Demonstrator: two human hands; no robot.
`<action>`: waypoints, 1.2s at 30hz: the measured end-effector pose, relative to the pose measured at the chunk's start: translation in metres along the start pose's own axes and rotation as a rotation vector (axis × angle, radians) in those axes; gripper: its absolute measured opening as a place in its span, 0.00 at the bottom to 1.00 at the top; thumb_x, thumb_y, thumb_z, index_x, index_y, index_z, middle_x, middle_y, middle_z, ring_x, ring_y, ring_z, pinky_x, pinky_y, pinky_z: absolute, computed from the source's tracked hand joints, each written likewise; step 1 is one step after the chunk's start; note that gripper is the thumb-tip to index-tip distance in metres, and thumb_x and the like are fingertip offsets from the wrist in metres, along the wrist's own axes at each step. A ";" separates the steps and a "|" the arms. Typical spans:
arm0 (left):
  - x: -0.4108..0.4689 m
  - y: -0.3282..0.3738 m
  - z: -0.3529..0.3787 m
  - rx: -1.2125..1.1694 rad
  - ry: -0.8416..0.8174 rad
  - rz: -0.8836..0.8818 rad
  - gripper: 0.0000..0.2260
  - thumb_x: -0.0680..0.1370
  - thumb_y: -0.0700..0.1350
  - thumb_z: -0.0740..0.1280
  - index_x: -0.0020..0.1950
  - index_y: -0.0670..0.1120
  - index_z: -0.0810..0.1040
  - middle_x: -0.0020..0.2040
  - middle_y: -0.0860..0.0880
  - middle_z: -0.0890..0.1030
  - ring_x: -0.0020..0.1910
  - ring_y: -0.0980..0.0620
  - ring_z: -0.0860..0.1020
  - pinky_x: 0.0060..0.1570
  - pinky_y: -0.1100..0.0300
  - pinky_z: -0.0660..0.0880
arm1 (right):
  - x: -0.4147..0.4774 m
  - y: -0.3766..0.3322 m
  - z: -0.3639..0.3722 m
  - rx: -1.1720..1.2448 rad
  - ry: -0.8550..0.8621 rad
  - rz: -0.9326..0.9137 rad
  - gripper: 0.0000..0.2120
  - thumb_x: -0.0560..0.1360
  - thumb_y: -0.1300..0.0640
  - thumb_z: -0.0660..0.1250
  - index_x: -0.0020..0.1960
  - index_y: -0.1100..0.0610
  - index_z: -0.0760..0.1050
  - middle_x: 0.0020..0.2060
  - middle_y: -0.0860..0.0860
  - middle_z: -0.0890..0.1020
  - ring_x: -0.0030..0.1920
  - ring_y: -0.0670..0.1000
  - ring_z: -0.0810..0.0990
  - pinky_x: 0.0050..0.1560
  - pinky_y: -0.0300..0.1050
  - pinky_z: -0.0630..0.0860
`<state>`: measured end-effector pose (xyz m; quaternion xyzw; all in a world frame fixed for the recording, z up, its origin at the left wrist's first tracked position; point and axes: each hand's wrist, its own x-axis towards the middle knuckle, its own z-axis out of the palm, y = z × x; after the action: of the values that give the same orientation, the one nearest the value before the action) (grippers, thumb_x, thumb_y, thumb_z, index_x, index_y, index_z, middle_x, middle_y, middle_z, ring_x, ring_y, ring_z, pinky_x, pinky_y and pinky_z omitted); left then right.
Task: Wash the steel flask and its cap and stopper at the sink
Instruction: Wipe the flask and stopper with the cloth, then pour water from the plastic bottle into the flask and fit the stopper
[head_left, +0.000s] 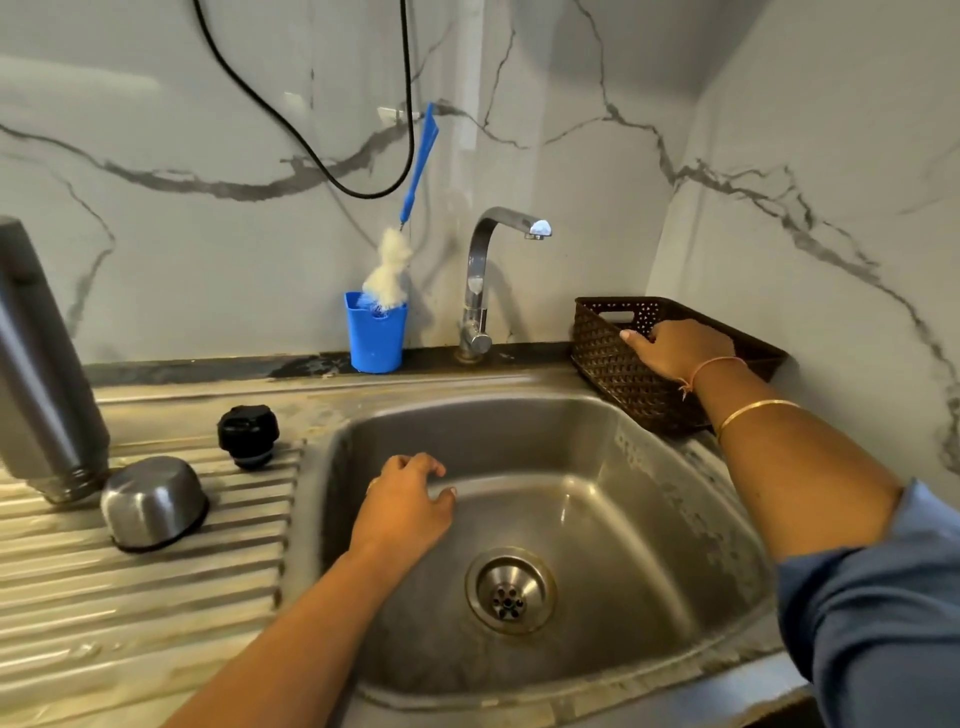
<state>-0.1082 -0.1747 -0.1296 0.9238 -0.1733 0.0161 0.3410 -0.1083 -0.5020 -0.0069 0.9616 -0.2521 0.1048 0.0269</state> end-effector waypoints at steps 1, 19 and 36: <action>-0.001 0.001 0.000 -0.004 0.002 0.009 0.15 0.77 0.50 0.66 0.63 0.51 0.74 0.65 0.48 0.71 0.63 0.47 0.71 0.63 0.56 0.68 | -0.001 -0.002 -0.001 -0.045 0.082 -0.017 0.32 0.79 0.35 0.46 0.58 0.59 0.76 0.54 0.58 0.80 0.55 0.60 0.77 0.56 0.54 0.73; -0.039 -0.022 -0.063 0.097 -0.063 0.190 0.23 0.72 0.39 0.69 0.66 0.49 0.72 0.61 0.47 0.70 0.59 0.49 0.72 0.61 0.58 0.70 | -0.128 -0.202 0.043 0.670 0.113 -0.406 0.20 0.80 0.45 0.55 0.41 0.56 0.76 0.39 0.55 0.77 0.41 0.55 0.76 0.42 0.52 0.74; -0.083 -0.167 -0.221 -0.035 0.417 -0.192 0.04 0.75 0.40 0.70 0.46 0.49 0.79 0.44 0.52 0.81 0.41 0.55 0.79 0.36 0.69 0.67 | -0.165 -0.221 0.040 0.690 0.053 -0.490 0.19 0.80 0.46 0.56 0.43 0.57 0.77 0.40 0.52 0.77 0.41 0.53 0.76 0.44 0.53 0.75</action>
<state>-0.1114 0.1096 -0.0766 0.9067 -0.0107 0.1709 0.3855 -0.1329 -0.2346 -0.0808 0.9427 0.0345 0.1981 -0.2661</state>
